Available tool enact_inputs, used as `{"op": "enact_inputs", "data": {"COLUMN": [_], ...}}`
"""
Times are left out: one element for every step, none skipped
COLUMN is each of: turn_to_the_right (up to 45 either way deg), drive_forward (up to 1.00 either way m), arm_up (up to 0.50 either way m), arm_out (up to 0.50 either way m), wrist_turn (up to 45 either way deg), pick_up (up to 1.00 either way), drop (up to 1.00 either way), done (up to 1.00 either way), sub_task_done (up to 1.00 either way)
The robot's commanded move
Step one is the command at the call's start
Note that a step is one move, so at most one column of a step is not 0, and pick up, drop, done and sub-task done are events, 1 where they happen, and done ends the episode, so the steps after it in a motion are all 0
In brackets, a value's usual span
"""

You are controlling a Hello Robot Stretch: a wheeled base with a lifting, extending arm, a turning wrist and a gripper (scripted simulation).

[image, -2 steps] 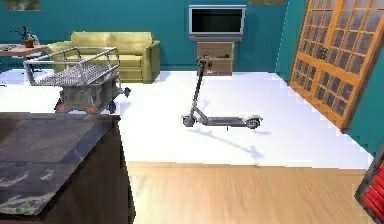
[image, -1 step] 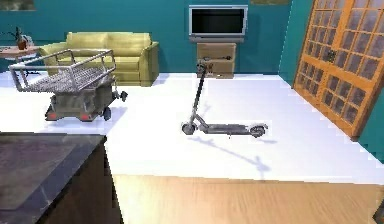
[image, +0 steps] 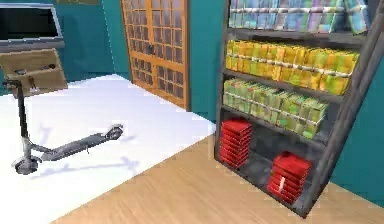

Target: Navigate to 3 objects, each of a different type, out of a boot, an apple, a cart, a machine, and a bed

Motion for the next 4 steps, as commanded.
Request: {"op": "enact_inputs", "data": {"turn_to_the_right": [45.0, 45.0, 0.0, -45.0], "drive_forward": [0.00, 0.00, 0.20, 0.00], "arm_up": [0.00, 0.00, 0.00, 0.00], "arm_out": [0.00, 0.00, 0.00, 0.00], "wrist_turn": [0.0, 0.0, 0.0, 0.0], "pick_up": [0.00, 0.00, 0.00, 0.00], "drop": [0.00, 0.00, 0.00, 0.00], "done": [0.00, 0.00, 0.00, 0.00], "sub_task_done": [0.00, 0.00, 0.00, 0.00]}}
